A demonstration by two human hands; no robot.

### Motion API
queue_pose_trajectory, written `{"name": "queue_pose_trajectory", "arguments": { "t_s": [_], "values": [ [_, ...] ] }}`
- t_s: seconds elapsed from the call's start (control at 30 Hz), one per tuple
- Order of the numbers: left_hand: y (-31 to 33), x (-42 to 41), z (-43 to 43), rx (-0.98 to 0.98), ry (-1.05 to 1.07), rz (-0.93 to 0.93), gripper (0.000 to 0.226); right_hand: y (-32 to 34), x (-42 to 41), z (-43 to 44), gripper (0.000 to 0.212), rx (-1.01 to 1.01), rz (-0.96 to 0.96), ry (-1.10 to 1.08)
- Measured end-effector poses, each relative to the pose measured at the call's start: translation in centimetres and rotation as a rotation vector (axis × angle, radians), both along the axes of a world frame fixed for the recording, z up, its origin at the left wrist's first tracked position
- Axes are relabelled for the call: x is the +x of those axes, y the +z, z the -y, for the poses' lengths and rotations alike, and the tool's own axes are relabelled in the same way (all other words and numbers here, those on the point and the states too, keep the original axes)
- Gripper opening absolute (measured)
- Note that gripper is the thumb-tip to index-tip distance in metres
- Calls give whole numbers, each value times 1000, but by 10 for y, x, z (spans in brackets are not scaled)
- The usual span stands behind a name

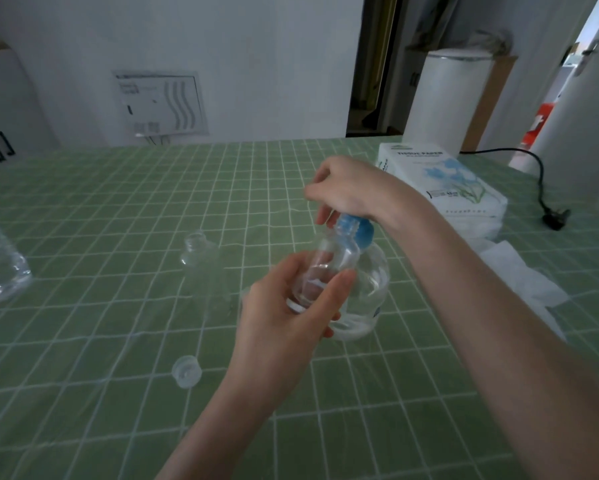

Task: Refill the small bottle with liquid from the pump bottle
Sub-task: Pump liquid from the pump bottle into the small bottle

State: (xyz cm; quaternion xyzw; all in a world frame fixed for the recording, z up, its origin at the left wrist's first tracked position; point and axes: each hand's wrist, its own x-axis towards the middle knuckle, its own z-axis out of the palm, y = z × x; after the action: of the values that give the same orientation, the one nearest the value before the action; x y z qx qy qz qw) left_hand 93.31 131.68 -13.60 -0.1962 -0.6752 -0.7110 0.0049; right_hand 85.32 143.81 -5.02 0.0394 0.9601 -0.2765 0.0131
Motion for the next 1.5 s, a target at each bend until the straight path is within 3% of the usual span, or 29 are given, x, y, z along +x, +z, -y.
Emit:
{"name": "queue_pose_trajectory", "arguments": {
  "t_s": [0.13, 0.57, 0.8, 1.23, 1.5],
  "values": [
    [3, -1, -1, 16, -13, -3, 17, 7, -1, 0, 37, 43, -69, -7],
    [0, 2, 0, 20, -4, 12, 21, -4, 0, 0, 34, -6, 23, 16],
    [4, 1, -3, 34, -7, -1, 17, 7, 1, 0, 34, -4, -62, 12],
    [1, 3, -2, 10, 2, 6, 25, -4, 0, -1, 33, -30, 28, 23],
    [6, 3, -4, 61, -22, -2, 24, 10, 0, 0, 35, 32, -32, 22]
  ]
}}
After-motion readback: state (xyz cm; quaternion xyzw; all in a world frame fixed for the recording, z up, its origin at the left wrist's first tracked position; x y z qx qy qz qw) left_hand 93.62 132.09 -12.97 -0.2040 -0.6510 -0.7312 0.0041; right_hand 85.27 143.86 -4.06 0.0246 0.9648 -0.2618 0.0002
